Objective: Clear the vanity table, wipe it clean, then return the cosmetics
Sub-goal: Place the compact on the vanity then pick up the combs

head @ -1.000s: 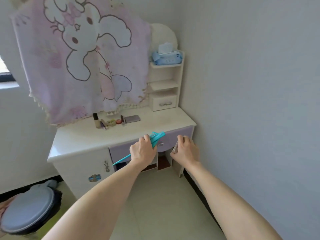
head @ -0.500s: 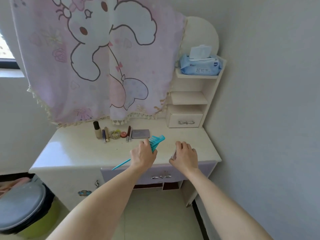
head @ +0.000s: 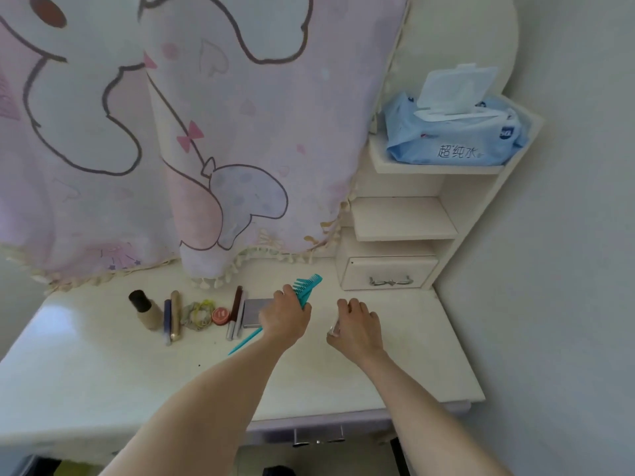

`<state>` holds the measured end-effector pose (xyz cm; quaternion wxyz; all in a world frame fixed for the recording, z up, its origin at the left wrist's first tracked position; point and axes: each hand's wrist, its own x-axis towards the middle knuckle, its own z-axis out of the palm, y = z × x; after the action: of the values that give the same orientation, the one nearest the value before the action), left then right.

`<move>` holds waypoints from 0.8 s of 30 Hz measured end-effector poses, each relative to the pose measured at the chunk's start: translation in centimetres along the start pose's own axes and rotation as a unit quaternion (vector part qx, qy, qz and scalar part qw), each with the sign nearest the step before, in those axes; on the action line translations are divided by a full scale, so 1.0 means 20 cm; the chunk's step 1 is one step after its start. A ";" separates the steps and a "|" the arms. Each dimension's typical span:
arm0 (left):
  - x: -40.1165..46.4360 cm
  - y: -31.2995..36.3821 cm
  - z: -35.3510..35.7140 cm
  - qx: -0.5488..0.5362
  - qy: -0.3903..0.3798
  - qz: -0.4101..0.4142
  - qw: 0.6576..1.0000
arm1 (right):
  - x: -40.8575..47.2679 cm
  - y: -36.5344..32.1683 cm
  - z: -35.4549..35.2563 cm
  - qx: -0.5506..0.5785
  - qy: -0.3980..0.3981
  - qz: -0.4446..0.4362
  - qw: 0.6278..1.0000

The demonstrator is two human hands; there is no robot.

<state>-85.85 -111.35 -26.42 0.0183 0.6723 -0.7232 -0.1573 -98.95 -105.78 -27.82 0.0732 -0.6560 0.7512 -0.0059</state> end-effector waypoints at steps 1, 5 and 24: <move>0.05 0.01 0.03 -0.001 -0.011 -0.003 1.000 | 0.04 0.02 0.02 -0.002 -0.008 -0.004 1.000; 0.21 0.06 0.15 -0.025 -0.065 -0.040 0.997 | 0.21 0.10 0.13 0.006 -0.062 -0.040 0.997; 0.41 0.19 0.43 -0.154 -0.037 -0.094 0.983 | 0.54 0.34 0.38 0.069 -0.098 -0.210 0.970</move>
<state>-92.37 -117.38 -35.18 0.0800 0.7200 -0.6245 -0.2920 -106.13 -114.84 -37.05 0.1884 -0.7901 0.5832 -0.0091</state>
